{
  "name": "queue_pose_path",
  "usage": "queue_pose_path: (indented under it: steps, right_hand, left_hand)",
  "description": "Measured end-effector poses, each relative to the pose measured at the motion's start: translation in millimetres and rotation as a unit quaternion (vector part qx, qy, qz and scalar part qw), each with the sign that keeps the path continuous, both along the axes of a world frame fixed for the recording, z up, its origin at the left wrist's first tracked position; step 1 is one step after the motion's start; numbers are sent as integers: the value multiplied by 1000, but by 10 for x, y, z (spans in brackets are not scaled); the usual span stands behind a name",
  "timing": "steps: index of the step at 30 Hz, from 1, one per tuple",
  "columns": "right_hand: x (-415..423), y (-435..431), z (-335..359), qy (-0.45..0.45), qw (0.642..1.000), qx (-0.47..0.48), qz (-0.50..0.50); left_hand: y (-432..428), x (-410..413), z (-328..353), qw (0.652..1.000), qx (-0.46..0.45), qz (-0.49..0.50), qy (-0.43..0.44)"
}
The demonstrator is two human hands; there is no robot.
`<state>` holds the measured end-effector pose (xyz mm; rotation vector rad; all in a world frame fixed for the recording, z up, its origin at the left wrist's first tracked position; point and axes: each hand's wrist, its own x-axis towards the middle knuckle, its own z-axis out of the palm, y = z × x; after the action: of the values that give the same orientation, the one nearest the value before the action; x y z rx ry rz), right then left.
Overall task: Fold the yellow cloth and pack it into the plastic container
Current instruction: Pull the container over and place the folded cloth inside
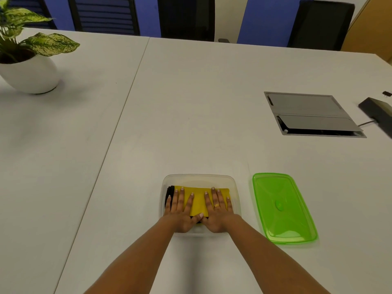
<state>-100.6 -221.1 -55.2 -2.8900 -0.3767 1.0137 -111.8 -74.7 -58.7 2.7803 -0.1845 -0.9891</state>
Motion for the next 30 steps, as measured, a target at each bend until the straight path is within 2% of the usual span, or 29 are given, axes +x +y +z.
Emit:
queue_pose_path:
  steps: [21, 26, 30]
  right_hand:
    - [2, -7, 55, 7, 1000, 19, 2]
    - [22, 10, 147, 10, 999, 31, -3]
    - [28, -7, 237, -14, 997, 73, -24]
  left_hand:
    - [29, 6, 52, 1000, -22, -5, -2]
    - [53, 17, 155, 996, -40, 18, -73]
    - [93, -23, 294, 975, -84, 52, -197]
